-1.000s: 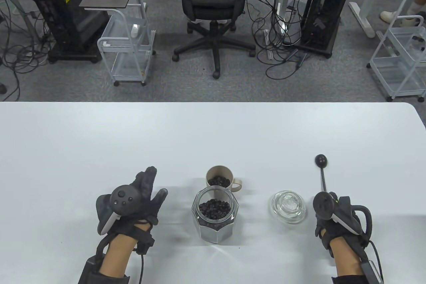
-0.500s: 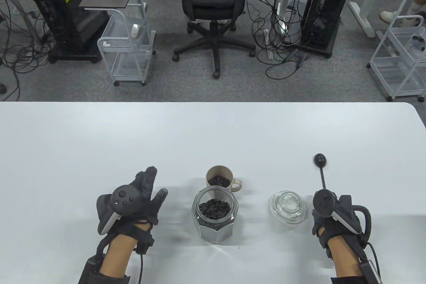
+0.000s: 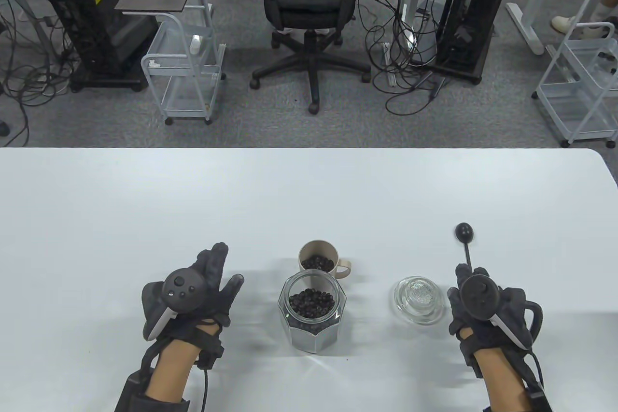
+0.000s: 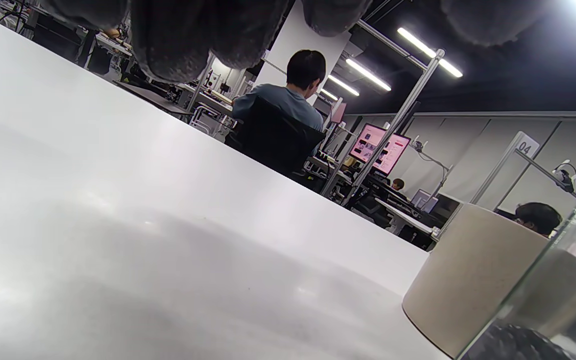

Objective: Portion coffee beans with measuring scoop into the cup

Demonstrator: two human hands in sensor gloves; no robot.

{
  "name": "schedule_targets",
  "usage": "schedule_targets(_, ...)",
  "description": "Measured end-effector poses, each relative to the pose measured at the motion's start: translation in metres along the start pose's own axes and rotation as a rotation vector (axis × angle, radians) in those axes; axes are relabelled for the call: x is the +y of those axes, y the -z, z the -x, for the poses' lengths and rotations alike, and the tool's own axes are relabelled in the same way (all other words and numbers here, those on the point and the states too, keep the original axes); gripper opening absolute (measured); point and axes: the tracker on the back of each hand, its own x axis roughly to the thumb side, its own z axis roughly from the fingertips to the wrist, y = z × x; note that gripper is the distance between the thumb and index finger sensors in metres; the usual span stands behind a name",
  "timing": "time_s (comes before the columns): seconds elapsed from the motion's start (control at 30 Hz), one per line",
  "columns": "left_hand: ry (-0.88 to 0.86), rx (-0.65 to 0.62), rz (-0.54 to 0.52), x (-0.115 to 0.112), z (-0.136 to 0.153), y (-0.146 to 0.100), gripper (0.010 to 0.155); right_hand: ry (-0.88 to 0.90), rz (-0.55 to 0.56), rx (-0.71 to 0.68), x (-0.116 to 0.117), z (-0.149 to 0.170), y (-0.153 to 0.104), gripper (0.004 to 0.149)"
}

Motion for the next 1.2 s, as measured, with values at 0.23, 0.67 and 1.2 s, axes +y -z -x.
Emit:
schedule_targets(0.23,-0.004,0.002,0.003,0.0,0.0,0.0,0.081,0.009,0.064,-0.171,0.007,-0.027,-0.004,0.061)
schedule_targets(0.67,-0.003,0.005,0.01,0.001,0.0,0.0,0.081,-0.059,-0.106,-0.257,0.041,-0.053,-0.002,0.064)
schedule_targets(1.2,-0.005,0.009,0.02,0.0,-0.001,0.0,0.081,-0.082,-0.108,-0.252,0.055,-0.057,0.003,0.073)
